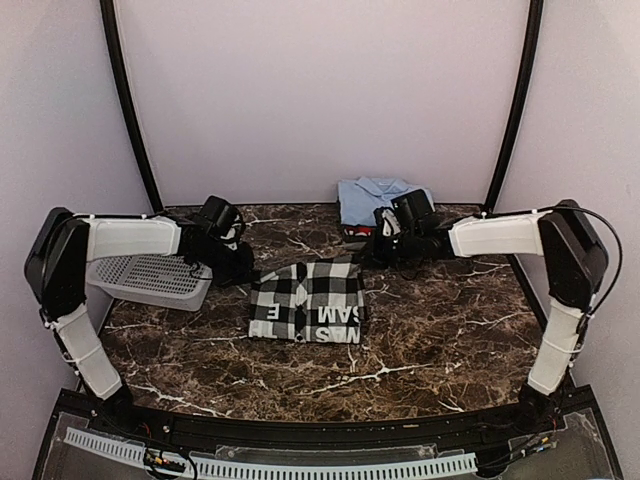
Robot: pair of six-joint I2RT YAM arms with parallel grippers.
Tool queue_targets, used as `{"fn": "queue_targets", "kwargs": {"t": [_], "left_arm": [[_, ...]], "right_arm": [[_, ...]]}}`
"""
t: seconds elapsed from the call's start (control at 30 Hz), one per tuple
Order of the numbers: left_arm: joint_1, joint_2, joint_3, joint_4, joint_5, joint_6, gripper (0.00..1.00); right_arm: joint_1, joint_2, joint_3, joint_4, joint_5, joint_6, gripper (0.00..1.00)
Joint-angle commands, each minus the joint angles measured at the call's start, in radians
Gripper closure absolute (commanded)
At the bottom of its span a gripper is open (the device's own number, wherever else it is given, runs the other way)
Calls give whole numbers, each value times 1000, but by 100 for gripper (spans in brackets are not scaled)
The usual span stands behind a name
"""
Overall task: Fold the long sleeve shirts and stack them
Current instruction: Fold the 2/3-rectangle-folded shirt at the center of the board.
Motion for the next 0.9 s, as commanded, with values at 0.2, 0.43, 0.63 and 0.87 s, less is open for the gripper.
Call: {"fn": "queue_targets", "kwargs": {"t": [0.2, 0.43, 0.63, 0.87], "left_arm": [[44, 282, 171, 145, 22, 39, 100], [-23, 105, -38, 207, 5, -42, 100], [-103, -79, -141, 188, -95, -116, 100], [-80, -9, 13, 108, -145, -7, 86]], "right_arm": [[-64, 315, 92, 189, -102, 6, 100], [-64, 190, -83, 205, -64, -33, 100], [-64, 82, -150, 156, 7, -88, 100], [-66, 73, -117, 123, 48, -101, 100]]}}
